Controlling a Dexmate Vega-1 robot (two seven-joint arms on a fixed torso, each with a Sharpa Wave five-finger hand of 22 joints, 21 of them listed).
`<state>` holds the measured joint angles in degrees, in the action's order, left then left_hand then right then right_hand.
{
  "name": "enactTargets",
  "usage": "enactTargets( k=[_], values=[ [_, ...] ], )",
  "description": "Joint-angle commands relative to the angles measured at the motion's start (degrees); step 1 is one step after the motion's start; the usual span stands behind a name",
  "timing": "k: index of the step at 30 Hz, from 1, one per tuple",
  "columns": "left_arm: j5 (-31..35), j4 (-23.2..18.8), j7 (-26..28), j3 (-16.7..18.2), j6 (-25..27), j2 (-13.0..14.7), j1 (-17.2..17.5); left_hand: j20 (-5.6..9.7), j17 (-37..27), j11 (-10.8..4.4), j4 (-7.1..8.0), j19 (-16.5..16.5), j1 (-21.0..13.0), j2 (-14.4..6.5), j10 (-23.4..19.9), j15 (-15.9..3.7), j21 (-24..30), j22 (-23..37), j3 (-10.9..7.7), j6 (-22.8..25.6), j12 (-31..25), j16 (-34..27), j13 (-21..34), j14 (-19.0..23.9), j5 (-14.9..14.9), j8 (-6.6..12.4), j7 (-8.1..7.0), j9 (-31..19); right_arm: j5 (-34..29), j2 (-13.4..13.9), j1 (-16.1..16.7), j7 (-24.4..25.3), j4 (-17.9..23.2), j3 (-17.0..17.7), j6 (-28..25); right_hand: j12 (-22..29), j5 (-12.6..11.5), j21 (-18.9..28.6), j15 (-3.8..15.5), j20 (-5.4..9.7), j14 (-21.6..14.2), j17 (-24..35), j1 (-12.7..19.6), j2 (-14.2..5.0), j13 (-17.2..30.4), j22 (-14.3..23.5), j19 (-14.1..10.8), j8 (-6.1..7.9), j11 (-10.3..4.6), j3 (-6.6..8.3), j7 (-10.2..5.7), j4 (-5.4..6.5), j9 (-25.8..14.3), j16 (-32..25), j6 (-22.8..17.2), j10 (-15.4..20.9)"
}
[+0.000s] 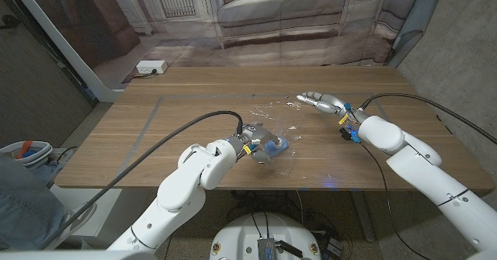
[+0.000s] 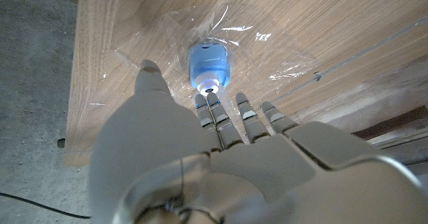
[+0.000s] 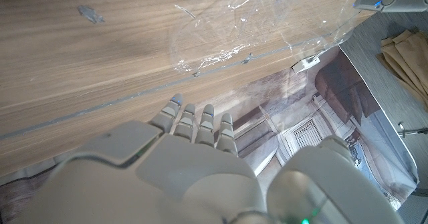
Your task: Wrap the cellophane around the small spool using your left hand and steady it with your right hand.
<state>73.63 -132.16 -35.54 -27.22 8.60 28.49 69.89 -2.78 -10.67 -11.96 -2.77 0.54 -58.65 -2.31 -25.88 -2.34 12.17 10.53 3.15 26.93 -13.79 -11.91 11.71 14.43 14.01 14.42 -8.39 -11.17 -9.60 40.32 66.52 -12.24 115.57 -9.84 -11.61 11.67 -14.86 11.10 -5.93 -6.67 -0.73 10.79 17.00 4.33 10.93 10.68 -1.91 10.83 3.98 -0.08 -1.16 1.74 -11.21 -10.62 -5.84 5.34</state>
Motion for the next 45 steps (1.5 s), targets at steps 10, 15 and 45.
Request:
enactTargets(
  k=[10, 15, 45],
  values=[
    [-11.30, 0.31, -2.37, 3.40, -7.76, 5.54, -1.14, -0.60, 0.08, -0.28, -0.96, 0.08, -1.53, -0.71, 0.14, -5.02, -0.16, 0.15, -0.47, -0.51, 0.62, 0.29, 0.02, 0.79, 0.14, -0.35, -1.38, -0.15, 0.11, -1.38, -0.20, 1.80, -0.23, -1.14, -1.40, 0.40, -0.54, 0.52, 0.02, -0.58, -0.08, 0.20, -0.58, -0.10, 0.08, 0.12, -0.19, 0.58, 0.12, -0.27, -0.36, 0.63, 0.07, -0.38, -0.83, 0.33],
    [-12.43, 1.40, -0.91, 3.20, -9.49, 6.37, -1.77, -0.65, 0.06, -0.26, -1.36, -0.14, -2.56, -1.35, -1.11, -5.23, -0.11, 0.14, -0.89, 1.16, 0.49, 0.14, 0.01, 1.44, 0.12, 0.11, -1.99, -0.19, 0.30, -1.80, 0.57, 2.71, 0.08, -0.65, -1.27, 0.45, -0.60, 0.52, 0.01, -0.58, -0.26, 0.18, -0.64, -0.15, 0.08, 0.12, -0.18, 0.60, 0.04, -0.32, -0.43, 0.66, 0.08, -0.44, -0.89, 0.38],
    [-19.97, 5.86, 3.16, 3.84, -18.31, 10.18, -4.45, -1.07, -0.01, -0.44, -2.70, -1.36, -5.77, -3.05, -2.36, -5.55, 0.13, 0.10, -2.14, 1.30, 1.35, 0.29, -0.07, 2.52, -0.27, -0.49, -2.89, -0.27, 0.57, -4.01, 6.08, 7.23, 1.95, 2.44, 0.13, 0.76, -0.93, 0.66, 0.14, -0.41, -0.71, 0.05, -0.73, -0.31, 0.08, 0.10, -0.57, 0.92, -0.22, -0.60, -0.71, 0.68, 0.08, -0.50, -1.81, 0.88]
  ],
)
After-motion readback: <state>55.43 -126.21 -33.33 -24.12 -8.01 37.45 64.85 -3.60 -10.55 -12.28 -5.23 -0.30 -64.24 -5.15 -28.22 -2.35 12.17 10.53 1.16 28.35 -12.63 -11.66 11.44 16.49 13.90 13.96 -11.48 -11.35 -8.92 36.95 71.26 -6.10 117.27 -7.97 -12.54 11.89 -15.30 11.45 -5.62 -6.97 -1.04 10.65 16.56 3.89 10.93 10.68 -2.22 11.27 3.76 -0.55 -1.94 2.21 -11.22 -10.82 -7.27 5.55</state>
